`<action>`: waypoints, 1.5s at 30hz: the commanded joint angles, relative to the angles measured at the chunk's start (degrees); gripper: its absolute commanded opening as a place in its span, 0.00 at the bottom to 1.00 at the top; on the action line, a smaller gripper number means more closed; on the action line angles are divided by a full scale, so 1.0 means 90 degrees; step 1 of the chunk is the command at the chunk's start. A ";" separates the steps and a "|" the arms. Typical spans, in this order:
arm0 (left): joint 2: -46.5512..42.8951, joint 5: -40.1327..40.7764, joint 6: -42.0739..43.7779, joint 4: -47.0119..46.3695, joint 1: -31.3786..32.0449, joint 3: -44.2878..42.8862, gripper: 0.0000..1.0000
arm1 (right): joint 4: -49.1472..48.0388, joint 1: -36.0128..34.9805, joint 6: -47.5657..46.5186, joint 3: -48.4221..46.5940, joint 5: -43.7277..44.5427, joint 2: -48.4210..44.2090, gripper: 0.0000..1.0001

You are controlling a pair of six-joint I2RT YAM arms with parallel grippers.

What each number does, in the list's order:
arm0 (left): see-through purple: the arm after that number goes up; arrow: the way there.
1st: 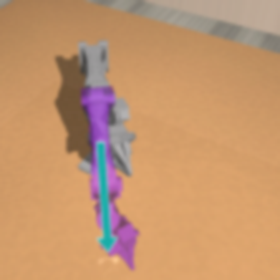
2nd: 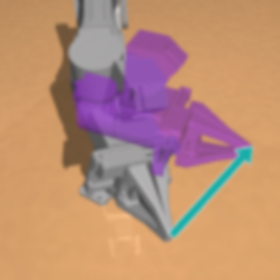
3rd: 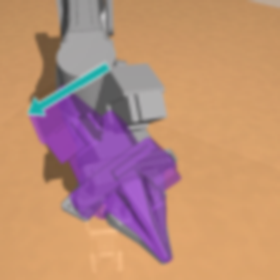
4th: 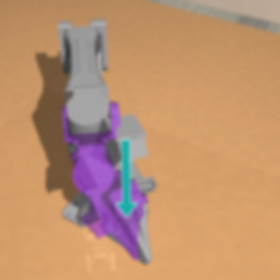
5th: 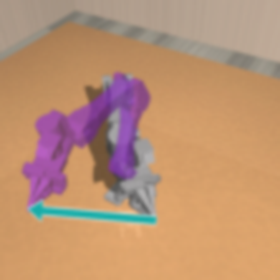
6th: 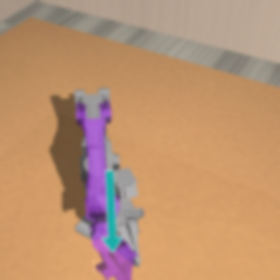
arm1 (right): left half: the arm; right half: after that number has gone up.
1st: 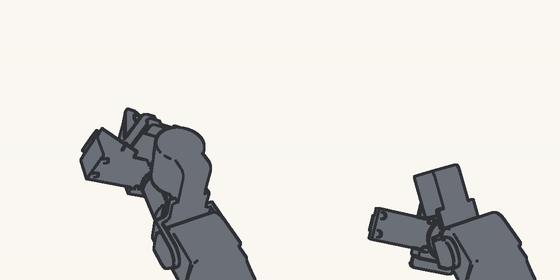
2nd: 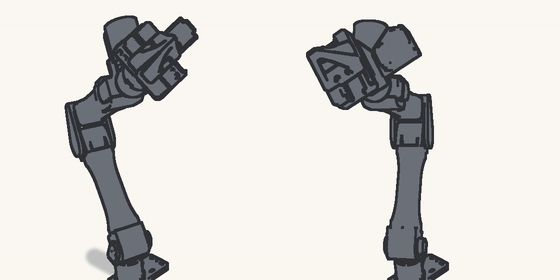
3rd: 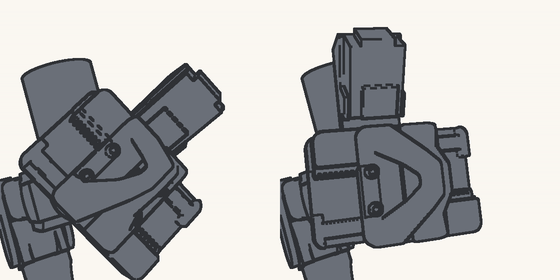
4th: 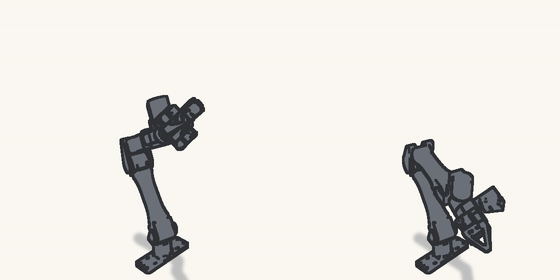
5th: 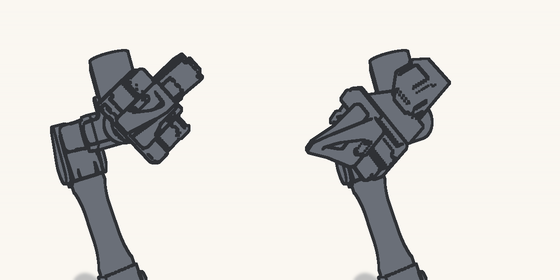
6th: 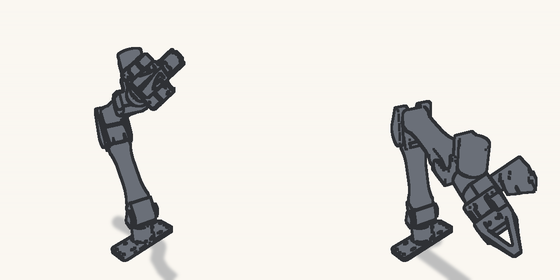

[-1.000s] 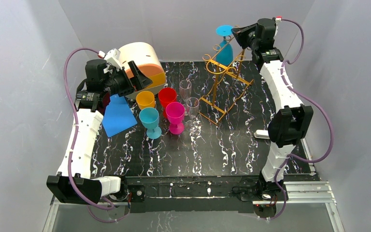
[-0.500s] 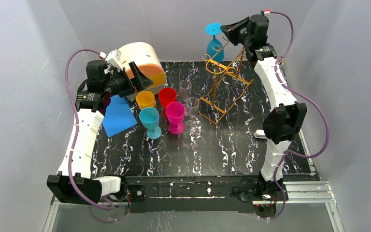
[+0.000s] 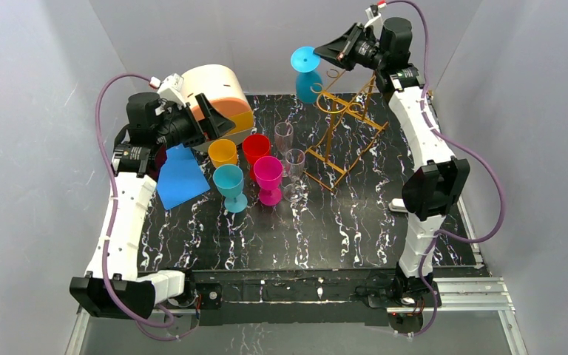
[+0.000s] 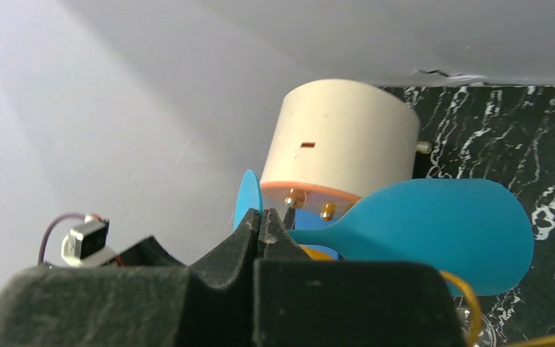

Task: Take the wine glass off the wine glass rack
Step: Place the wine glass at the center of the board.

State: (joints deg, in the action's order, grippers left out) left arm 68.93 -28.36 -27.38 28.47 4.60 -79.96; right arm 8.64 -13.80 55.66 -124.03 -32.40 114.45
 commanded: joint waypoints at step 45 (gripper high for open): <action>-0.0824 -0.3288 -0.1604 -0.2746 0.2518 0.0774 0.07 | 0.0508 -0.2692 -0.2573 0.3782 -0.1018 -0.4536 0.01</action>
State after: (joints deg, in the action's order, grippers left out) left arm 64.05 -54.87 -40.97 4.78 24.34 -74.06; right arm 13.56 -35.70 32.84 -92.07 -43.48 78.00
